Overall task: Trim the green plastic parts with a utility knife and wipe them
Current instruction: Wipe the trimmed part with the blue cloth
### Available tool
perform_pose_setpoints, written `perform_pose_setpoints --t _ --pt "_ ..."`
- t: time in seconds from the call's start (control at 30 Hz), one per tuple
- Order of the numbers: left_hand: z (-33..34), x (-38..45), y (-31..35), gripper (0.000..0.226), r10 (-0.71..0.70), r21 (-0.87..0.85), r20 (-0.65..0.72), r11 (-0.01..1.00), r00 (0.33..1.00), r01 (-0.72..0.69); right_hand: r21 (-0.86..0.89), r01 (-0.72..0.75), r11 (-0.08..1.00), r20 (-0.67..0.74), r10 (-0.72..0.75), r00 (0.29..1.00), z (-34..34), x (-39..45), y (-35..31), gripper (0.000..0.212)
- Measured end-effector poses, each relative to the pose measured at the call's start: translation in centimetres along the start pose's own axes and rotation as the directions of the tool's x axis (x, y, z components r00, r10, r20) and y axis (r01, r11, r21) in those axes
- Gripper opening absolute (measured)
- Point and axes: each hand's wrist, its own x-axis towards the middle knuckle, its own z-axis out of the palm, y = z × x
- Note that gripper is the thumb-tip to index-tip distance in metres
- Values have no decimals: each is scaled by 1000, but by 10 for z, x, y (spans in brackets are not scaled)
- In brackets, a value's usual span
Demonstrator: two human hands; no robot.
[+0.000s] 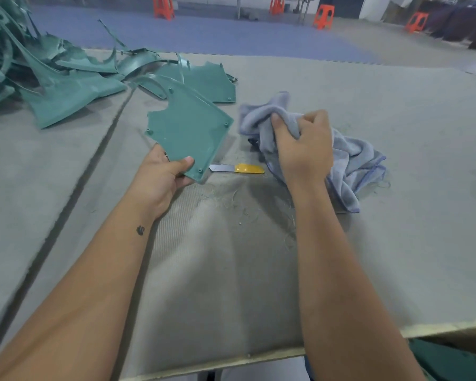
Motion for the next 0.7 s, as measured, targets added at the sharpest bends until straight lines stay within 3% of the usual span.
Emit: perform_pose_setpoints --t 0.1,0.2,0.27,0.33,0.4,0.5,0.57,0.6,0.67,0.7 --pt "0 -2 1 41 5 -33 1 999 1000 -5 38 -68 997 81 65 995 4 -2 0 40" --pt "0 -3 3 38 4 -82 -24 997 1000 -6 200 -122 972 28 119 993 3 -6 -3 33" --pt "-1 -3 4 36 -6 -126 -47 992 999 0 310 -67 948 -9 73 997 2 -9 -7 19" --pt "-3 -3 5 34 -19 -159 -63 987 998 9 393 42 919 -43 -27 999 1 -12 -13 38" --pt "-2 -2 6 33 -28 -167 -73 986 997 15 479 79 874 -85 -43 995 3 -13 -19 41" --pt "-2 -2 6 34 -33 -175 -83 984 996 18 636 -38 770 -36 79 996 4 -13 -26 30" --pt "-1 -2 5 36 -30 -176 -81 984 996 15 647 -126 752 33 138 990 6 -12 -25 32" --pt "-1 -2 5 36 -26 -179 -81 984 996 11 620 -156 769 36 170 985 7 -11 -24 43" --pt "0 -3 5 36 -16 -196 -81 981 997 0 515 -182 837 -55 244 968 9 -11 -19 60" --pt "0 -3 5 36 -12 -210 -80 978 997 -5 464 -170 869 -123 253 960 9 -10 -17 58"
